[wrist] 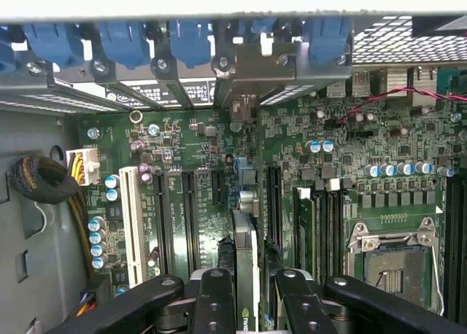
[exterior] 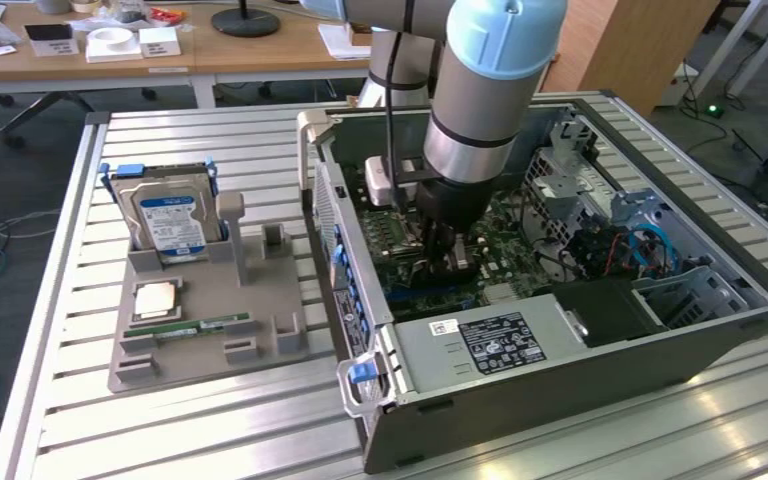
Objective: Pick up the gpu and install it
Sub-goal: 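Insert the gpu into the slot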
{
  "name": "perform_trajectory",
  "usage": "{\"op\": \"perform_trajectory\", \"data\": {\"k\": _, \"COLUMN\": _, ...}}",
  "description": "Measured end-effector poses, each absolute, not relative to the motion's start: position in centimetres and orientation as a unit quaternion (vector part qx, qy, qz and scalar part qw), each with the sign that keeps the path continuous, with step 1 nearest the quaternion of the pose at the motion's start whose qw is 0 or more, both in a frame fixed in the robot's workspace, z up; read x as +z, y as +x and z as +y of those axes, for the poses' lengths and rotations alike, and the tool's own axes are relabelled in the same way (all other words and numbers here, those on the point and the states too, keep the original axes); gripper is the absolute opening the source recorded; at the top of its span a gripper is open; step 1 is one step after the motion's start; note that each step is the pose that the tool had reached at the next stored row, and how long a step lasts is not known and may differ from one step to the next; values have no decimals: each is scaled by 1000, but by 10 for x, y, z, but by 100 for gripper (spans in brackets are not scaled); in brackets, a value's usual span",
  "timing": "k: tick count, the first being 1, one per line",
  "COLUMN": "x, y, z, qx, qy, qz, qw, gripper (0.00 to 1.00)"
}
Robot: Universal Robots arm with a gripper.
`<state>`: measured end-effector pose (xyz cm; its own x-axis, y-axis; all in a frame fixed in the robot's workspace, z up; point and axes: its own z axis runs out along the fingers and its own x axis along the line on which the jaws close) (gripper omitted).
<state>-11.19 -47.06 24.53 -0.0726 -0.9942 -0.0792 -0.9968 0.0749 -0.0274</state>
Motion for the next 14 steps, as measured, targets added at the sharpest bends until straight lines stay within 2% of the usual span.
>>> {"op": "perform_trajectory", "data": {"k": 14, "x": 244, "y": -113, "z": -471, "qx": 17, "qy": -681, "qz": 731, "qw": 38, "gripper": 26}}
